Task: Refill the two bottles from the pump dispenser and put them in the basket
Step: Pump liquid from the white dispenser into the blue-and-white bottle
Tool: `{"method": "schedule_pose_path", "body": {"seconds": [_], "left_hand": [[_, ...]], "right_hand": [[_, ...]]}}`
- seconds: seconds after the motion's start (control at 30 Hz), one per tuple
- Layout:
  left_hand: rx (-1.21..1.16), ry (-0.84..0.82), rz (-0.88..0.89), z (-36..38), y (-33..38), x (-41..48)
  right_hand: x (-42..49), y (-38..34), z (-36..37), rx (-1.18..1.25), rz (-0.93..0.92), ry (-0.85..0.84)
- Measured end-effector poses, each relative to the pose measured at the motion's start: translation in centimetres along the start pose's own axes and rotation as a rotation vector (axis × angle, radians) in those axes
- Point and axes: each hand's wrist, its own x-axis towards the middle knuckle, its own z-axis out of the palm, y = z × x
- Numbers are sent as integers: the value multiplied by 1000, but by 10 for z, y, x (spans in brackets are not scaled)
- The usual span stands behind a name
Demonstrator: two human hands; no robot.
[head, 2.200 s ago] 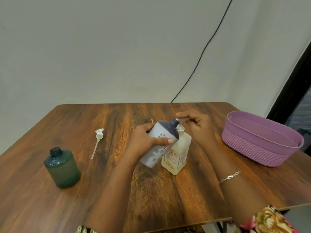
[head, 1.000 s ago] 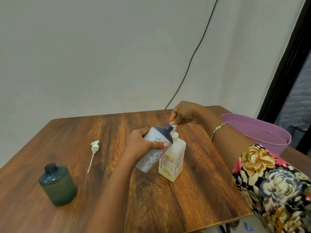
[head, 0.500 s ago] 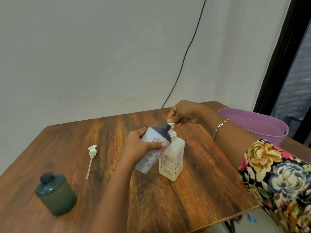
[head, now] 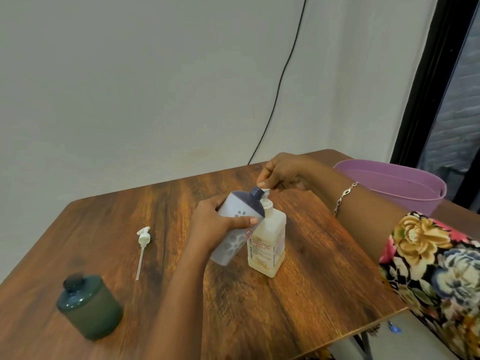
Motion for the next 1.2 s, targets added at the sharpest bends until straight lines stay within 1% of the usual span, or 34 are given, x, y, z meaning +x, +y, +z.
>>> {"method": "schedule_pose_path", "body": {"seconds": [0.13,0.23,0.37,0.57,0.7,0.8,0.9,1.03,1.2], "left_hand": [[-2,1,-32,2,-6,-1],[-1,-12,-42,3,-7,-2],[-50,-4,-59,4,-4,-3],[-23,18,-22,0,-3,0],[8,4,-34,4,-11,0],[-5,7,-46,3,-10,0],[-53,4,-43,3,-5,-4],[-35,12,-22,-3,2,-2],[-38,-14,-46,0,-4,-4]], "right_hand": [[5,6,7,-26,7,7],[3,14,7,43,25,-12],[2,9,6,116,12,51],[5,9,8,200,72,38],[7,13,11,81,66,54],[6,14,12,87,71,54],[1,10,8,112,31,60],[-1,-1,4,2,-7,33],[3,11,9,-55,-23,29]]}}
